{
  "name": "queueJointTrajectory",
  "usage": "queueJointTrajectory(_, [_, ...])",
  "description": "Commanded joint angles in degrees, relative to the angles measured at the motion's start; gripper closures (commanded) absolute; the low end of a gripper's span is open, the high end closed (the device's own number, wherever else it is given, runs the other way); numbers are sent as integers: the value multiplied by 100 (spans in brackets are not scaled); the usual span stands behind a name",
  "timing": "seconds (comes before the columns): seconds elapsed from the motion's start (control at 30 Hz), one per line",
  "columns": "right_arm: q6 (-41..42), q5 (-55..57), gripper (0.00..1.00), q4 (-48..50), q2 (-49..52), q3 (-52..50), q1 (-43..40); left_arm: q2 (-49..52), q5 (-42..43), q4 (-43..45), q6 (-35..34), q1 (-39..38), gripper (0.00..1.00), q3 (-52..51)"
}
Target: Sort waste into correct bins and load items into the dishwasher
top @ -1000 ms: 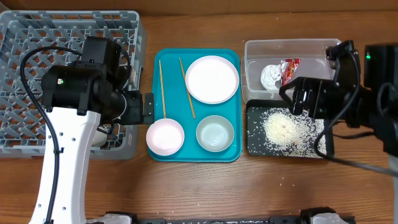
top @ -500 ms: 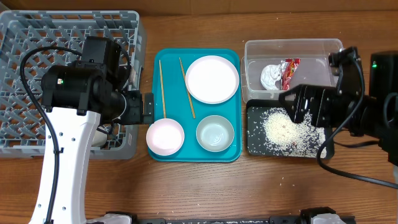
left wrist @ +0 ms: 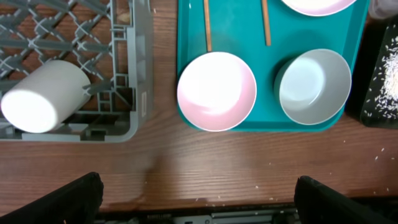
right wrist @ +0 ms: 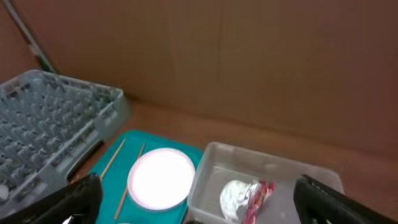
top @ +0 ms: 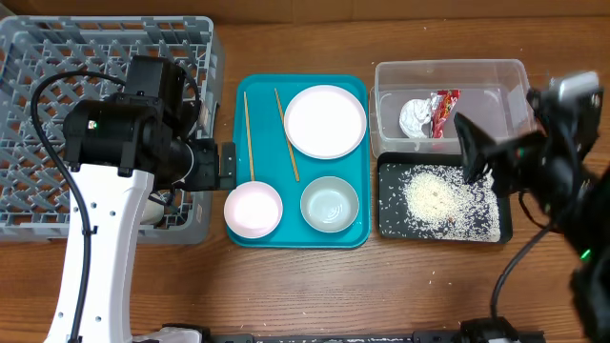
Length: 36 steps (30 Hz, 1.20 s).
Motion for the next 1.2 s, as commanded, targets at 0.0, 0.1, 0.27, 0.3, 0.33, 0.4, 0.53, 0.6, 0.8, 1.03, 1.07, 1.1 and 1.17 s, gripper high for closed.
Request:
queueJointTrajectory(0.0, [-240, 59, 0, 1082, -999, -1937, 0, 20, -28, 11, -103, -4, 0, 74])
queueJointTrajectory(0.1, [-238, 39, 0, 1578, -1663, -3104, 0, 20, -28, 11, -103, -4, 0, 72])
queueJointTrajectory(0.27, [-238, 35, 0, 2127, -2767, -4660, 0, 20, -28, 11, -103, -4, 0, 72])
queueJointTrajectory(0.3, [-238, 37, 0, 2302, -3025, -4966, 0, 20, -28, 11, -103, -4, 0, 72])
queueJointTrajectory(0.33, [-238, 37, 0, 2529, -3327, -5324, 0, 20, -28, 11, -103, -4, 0, 74])
queueJointTrajectory(0.4, [-238, 37, 0, 2736, -3633, -5681, 0, 20, -28, 11, -103, -4, 0, 72])
queueJointTrajectory(0.53, [-216, 35, 0, 3222, -4242, -6443, 0, 20, -28, 11, -103, -4, 0, 72])
queueJointTrajectory(0.6, [-173, 31, 0, 3497, -4494, -6800, 0, 20, -28, 11, -103, -4, 0, 72])
queueJointTrajectory(0.8, [-173, -9, 0, 3980, -5189, -7519, 0, 20, -28, 11, -103, -4, 0, 72])
queueJointTrajectory(1.03, [-177, -4, 0, 4651, -5283, -7965, 0, 20, -28, 11, -103, -4, 0, 72])
queueJointTrajectory(1.07, [-177, -7, 0, 4828, -5283, -8074, 0, 20, -28, 11, -103, -4, 0, 72])
queueJointTrajectory(1.1, [-177, -4, 0, 4975, -5283, -8190, 0, 20, -28, 11, -103, -4, 0, 72])
queueJointTrajectory(1.17, [-177, -33, 0, 4614, -5285, -8223, 9, 20, -28, 11, -103, -4, 0, 72])
